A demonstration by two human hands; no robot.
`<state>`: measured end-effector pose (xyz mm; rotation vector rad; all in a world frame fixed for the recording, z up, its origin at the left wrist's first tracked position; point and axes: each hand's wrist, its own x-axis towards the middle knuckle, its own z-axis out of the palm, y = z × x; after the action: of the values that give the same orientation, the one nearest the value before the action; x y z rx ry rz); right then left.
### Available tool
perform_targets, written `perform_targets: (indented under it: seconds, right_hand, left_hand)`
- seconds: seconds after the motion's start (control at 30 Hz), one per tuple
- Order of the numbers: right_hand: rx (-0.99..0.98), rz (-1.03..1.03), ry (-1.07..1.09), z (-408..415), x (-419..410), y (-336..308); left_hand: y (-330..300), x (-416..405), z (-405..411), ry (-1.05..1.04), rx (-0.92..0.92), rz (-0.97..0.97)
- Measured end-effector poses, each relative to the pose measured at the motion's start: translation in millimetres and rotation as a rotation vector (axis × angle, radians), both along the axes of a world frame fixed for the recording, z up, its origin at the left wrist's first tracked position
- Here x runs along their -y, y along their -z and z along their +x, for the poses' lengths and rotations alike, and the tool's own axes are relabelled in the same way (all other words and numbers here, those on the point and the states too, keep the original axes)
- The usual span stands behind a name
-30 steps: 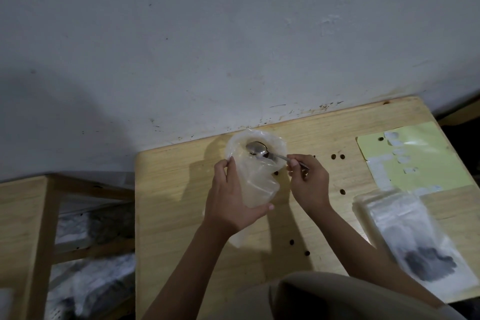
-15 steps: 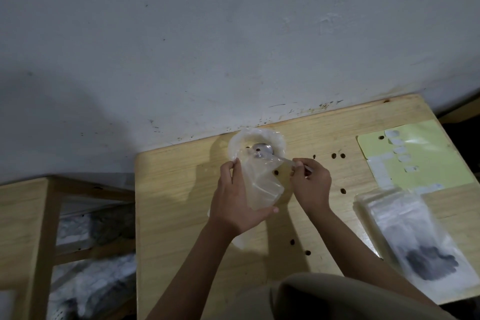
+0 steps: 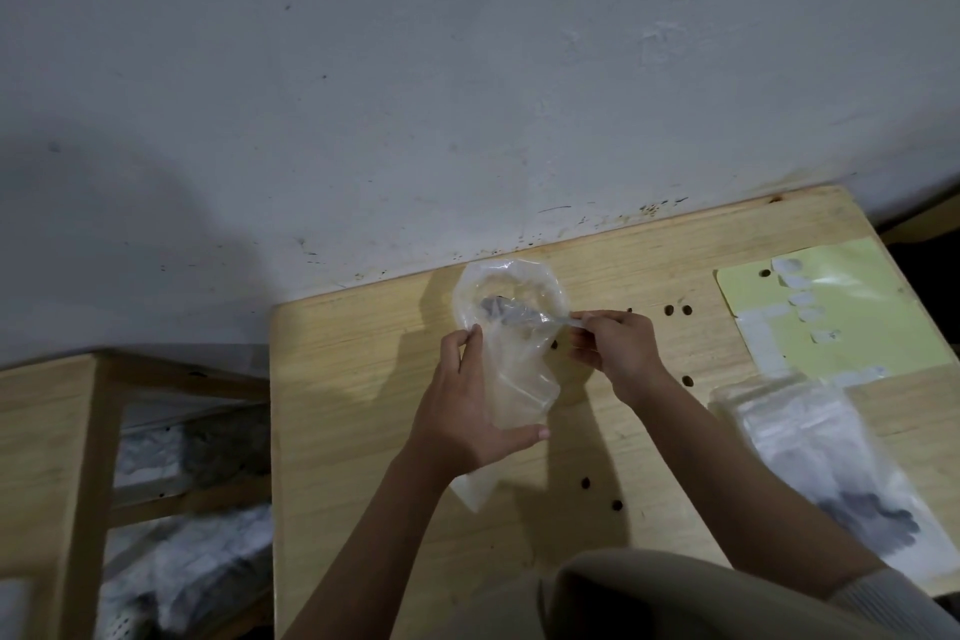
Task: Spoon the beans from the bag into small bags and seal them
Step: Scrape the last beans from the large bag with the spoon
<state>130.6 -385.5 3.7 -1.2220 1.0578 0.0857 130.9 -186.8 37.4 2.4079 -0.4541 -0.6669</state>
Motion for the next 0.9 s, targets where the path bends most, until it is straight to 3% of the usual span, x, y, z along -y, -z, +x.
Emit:
perform_targets:
  seconds: [0.33, 0.9]
  right_hand:
    - [0.074, 0.085, 0.160, -7.2, 5.7, -4.4]
    - [0.186, 0.043, 0.053, -15.1, 33.3, -27.5]
  left_hand:
    - [1.3, -9.2, 3.7, -0.027, 0.042, 0.062]
    - [8.1, -15.5, 10.7, -0.015, 0.069, 0.140]
